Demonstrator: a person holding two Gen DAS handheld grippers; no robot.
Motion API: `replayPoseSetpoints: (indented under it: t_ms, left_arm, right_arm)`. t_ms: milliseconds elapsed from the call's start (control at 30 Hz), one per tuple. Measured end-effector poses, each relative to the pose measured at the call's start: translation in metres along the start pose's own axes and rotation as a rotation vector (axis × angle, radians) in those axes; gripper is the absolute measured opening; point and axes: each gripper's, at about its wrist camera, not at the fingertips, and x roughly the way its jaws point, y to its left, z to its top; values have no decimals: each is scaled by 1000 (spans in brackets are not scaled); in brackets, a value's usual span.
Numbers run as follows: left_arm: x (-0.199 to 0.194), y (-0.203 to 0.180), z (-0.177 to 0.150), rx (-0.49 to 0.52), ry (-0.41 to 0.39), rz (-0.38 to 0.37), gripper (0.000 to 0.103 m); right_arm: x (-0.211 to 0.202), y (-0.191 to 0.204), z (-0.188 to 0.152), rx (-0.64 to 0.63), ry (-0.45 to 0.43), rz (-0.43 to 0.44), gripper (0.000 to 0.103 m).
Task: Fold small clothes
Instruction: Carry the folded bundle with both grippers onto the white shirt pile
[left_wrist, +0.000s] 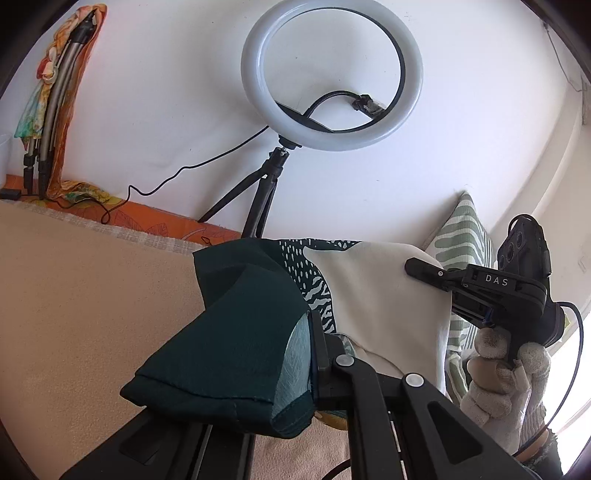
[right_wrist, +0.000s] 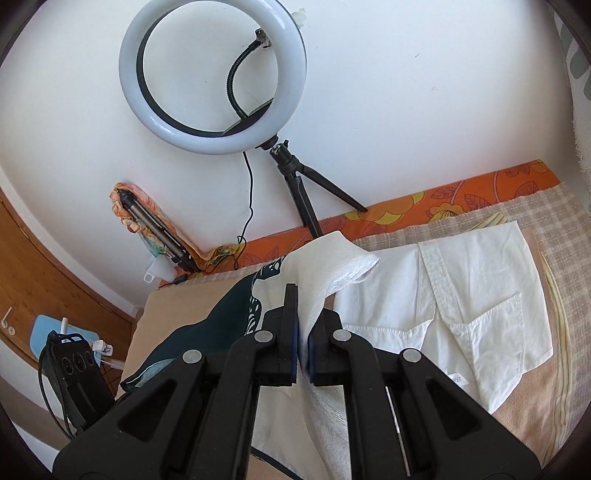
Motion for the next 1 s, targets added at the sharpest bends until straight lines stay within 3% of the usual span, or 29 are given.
replayPoseSetpoints:
  t_ms: [267,433,567,700,733,767,900,933,1000]
  left_arm:
    - [51,-40,3,72,5,-24,2]
    - [87,-50,-6,51,28,-38,2]
    - [109,-52,-22,45,63,-29,2]
    - [120,-50,-35,47,102,-19,3]
    - [121,-49,-39,42,125,-20,8]
    - [123,-47,-42,34,154,-26,22]
    - [117,-38,-50,5,205,-13,40]
    - [115,-37,-52,-2,222,-16,48]
    - [108,-36,-56,14,239,-5,53]
  right_arm:
    - [-14,-62,30,33,-51,-29,5]
    - [-10,-104,46,56,-69,-56,5]
    - [1,-136,50,87,-56,-65,5]
    - [18,-161,46,87,-18,-128,5]
    - [22,-166,45,93,-11,-142,5]
    - [25,-170,44,99,-6,-158,5]
    - [30,-181,45,108,-7,-262,12]
    - [28,-183,45,112,-8,-268,21]
    - [23,-181,45,98,-25,-282,39]
